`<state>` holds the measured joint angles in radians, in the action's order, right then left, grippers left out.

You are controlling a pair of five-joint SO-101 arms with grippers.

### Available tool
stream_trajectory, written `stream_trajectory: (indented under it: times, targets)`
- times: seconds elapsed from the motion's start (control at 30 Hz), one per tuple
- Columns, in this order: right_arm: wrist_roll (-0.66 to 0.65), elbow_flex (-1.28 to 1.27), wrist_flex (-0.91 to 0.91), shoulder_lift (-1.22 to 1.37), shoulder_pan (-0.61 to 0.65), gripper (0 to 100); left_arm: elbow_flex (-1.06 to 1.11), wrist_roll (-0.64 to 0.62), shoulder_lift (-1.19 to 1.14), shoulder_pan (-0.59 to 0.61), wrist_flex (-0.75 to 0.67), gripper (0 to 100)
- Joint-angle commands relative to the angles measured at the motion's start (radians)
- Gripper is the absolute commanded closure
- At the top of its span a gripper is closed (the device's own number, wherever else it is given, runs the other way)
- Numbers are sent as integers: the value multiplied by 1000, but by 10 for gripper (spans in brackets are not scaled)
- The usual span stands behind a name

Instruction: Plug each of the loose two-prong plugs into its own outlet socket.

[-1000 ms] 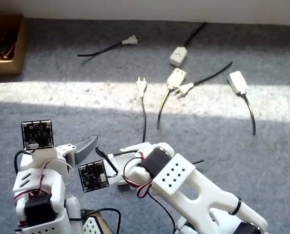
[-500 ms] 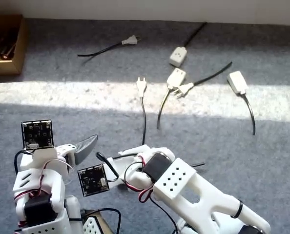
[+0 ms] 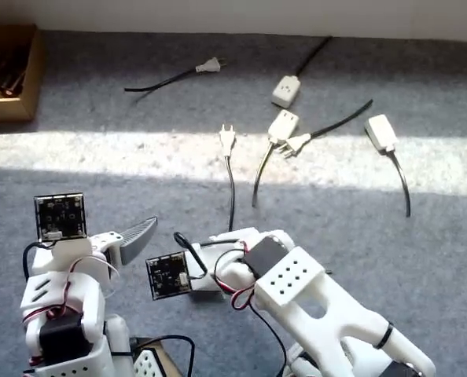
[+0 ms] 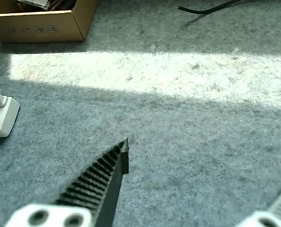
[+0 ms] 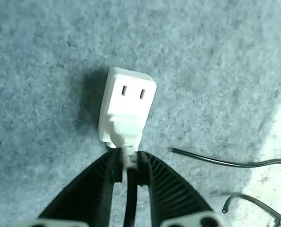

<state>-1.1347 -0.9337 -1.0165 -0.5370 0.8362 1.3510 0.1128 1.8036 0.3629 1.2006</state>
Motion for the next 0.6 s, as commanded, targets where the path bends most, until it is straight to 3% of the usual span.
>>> stream_trajectory:
  times: [0.0, 0.33, 0.57]
  targets:
    - [-5, 1, 1, 58, 8, 991, -12, 6, 7, -15, 3, 511]
    - [58, 117, 125, 441, 24, 991, -10, 6, 7, -15, 5, 511]
    - [130, 122, 105, 315, 30, 990, -8, 6, 7, -15, 3, 511]
